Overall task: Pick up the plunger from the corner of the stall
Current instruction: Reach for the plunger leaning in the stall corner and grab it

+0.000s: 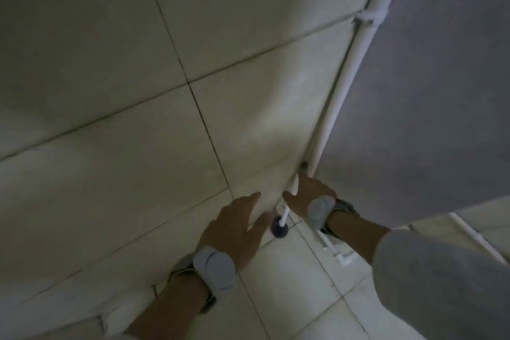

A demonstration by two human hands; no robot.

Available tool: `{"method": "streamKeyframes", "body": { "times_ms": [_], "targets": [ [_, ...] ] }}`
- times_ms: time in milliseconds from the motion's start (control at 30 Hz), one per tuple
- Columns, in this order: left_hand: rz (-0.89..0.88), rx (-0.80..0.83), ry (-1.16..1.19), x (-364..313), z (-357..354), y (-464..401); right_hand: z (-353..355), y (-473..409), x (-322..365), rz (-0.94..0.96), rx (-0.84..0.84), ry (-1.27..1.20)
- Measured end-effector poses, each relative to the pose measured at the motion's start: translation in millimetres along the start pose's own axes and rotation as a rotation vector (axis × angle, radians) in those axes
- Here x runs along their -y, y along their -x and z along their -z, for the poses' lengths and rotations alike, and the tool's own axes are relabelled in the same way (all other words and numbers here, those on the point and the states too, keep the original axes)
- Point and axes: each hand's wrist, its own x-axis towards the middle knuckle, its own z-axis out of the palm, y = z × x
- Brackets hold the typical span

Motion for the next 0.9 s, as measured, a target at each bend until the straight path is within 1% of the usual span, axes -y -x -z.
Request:
{"method": "streamKeyframes", "body": {
  "times_ms": [100, 167, 233, 333, 467, 533, 633, 800, 900],
  "targets": [
    [0.008, 0.019, 0.019, 21, -3, -23, -21, -33, 14, -0.092, -0.004, 0.005],
    [0.025, 0.042, 0.023, 25, -2, -33, -23, -50, 19, -0.201, -0.040, 0.011],
    [0.004, 0.041, 0.044, 26, -5, -36, -23, -55, 22, -0.268, -0.023, 0.053],
    [-0.007, 0.035, 0.080, 34, -6, -43, -23, -62, 23, -0.237, 0.031, 0.179],
    [0.001, 0.044, 0.072, 46, -13, -44, -32, -70, 14, -0.202, -0.091, 0.091],
    [0.004, 0.047, 0.061, 51, -17, -43, -34, -74, 10, -0.189, -0.100, 0.069],
    [0.012, 0.057, 0.048, 55, -19, -41, -32, -77, 7, -0.139, -0.157, 0.085],
    [0.023, 0.069, 0.051, 64, -23, -41, -25, -75, 2, -0.108, -0.075, 0.163],
    [0.022, 0.079, 0.065, 70, -24, -42, -27, -70, -3, -0.084, -0.106, 0.147]
  ]
}}
